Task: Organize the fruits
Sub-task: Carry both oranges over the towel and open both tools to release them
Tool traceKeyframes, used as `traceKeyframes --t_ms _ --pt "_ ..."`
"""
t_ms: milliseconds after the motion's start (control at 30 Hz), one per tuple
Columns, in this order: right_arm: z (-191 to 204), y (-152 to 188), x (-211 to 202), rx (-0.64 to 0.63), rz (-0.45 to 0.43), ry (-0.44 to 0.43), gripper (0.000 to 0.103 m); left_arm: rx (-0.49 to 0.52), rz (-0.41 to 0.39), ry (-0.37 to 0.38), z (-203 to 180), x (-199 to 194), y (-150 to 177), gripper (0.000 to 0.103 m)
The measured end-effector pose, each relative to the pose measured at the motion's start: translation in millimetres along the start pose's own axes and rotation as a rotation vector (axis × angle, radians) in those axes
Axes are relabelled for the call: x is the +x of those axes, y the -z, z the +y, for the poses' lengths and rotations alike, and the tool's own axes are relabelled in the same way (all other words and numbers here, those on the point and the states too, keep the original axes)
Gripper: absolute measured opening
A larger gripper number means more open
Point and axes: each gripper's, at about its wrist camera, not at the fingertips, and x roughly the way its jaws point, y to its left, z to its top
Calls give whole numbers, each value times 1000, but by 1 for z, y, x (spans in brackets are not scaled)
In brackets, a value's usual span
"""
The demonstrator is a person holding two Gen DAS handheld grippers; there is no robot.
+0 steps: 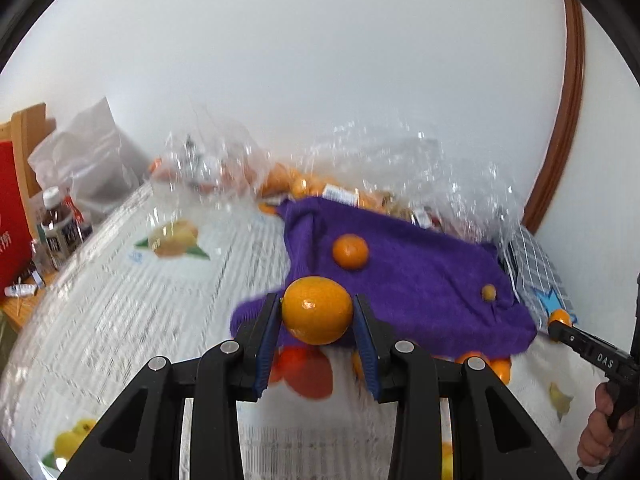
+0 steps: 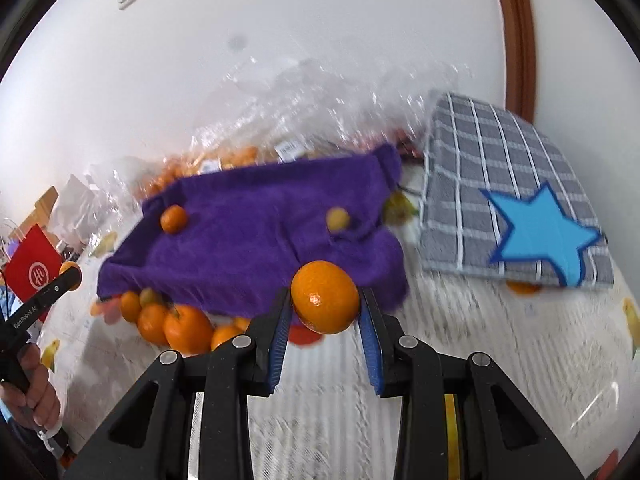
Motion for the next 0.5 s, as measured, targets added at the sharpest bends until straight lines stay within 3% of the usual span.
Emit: traceKeyframes --t_ms 233,500 --pt "15 -32 1 -41 -58 -15 33 26 -75 -13 -13 8 -44 34" --pt "12 -63 39 -11 -59 -22 33 17 -51 -36 -27 50 -55 34"
